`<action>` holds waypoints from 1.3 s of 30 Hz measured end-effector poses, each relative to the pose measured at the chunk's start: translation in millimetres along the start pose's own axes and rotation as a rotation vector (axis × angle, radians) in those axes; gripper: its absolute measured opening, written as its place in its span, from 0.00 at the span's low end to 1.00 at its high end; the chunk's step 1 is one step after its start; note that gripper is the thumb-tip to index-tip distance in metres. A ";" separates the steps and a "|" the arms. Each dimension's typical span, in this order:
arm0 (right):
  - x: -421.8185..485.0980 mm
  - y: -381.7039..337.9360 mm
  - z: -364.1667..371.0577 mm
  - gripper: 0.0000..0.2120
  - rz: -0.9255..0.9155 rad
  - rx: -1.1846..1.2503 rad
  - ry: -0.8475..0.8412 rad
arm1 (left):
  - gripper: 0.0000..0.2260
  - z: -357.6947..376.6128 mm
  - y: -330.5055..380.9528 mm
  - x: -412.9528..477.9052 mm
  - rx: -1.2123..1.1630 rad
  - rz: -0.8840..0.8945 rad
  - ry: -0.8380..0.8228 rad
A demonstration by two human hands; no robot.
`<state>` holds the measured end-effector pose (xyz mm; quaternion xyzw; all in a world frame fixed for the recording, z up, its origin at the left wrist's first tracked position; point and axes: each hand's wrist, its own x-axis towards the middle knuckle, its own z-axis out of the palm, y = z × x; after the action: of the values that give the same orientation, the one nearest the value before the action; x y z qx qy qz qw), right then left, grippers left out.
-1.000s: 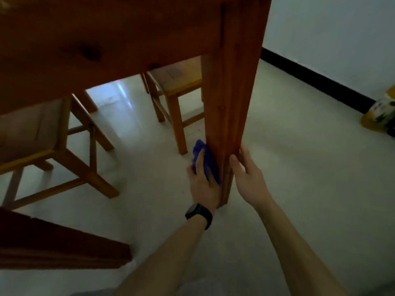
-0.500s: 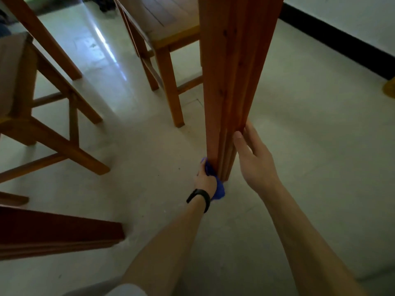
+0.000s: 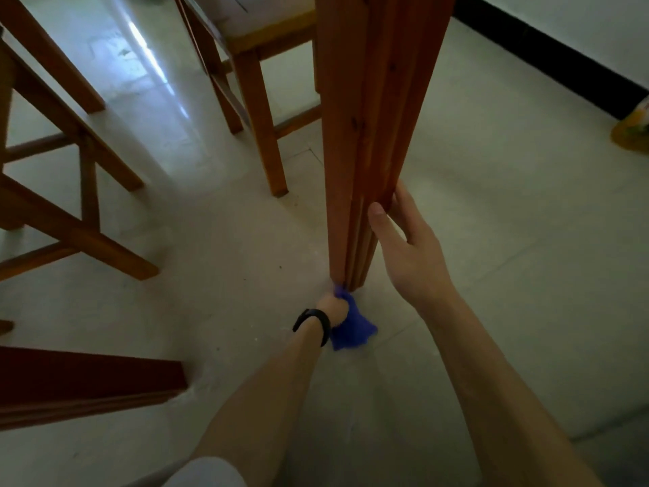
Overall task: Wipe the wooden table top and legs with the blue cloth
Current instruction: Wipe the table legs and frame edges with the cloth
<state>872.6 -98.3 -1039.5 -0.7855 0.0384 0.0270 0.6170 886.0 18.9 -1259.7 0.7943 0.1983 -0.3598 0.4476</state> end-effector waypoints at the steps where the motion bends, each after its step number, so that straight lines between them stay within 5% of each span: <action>1: -1.2 -3.0 -0.2 0.25 0.008 0.003 -0.011 | 0.22 8.7 -3.3 -8.4 0.071 -0.049 -0.197; 4: -1.9 -4.7 -8.0 0.24 0.035 0.018 -0.032 | 0.22 33.1 -12.4 -34.9 0.061 -0.074 -0.421; 10: -18.2 41.5 -25.6 0.24 0.428 -0.197 -0.229 | 0.14 -19.6 1.4 -105.3 -0.673 -0.047 -0.183; 15: -48.3 36.4 12.0 0.19 0.593 0.176 -0.360 | 0.14 -66.1 45.6 -155.9 -0.811 0.078 -0.092; 19: -53.5 17.6 33.2 0.22 0.420 0.446 -0.241 | 0.13 -85.8 81.1 -184.4 -0.633 0.089 -0.016; 24: -39.5 22.3 17.9 0.20 0.476 0.414 -0.181 | 0.18 -116.3 118.8 -231.0 -0.023 0.031 -0.010; 28: -23.7 14.7 -18.0 0.21 0.580 0.344 0.133 | 0.28 -129.5 142.0 -260.7 0.134 0.453 0.395; 33: -4.6 -79.4 -56.2 0.13 0.234 0.491 0.523 | 0.36 -124.6 181.8 -288.2 0.014 0.870 0.624; 39: 25.6 -218.0 -58.4 0.18 -0.505 0.431 0.188 | 0.27 -102.9 198.2 -269.6 -0.092 0.949 0.759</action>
<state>918.2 -104.4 -817.0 -0.6208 -0.0957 -0.2076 0.7499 874.2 5.4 -910.2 0.8485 -0.0163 0.1962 0.4912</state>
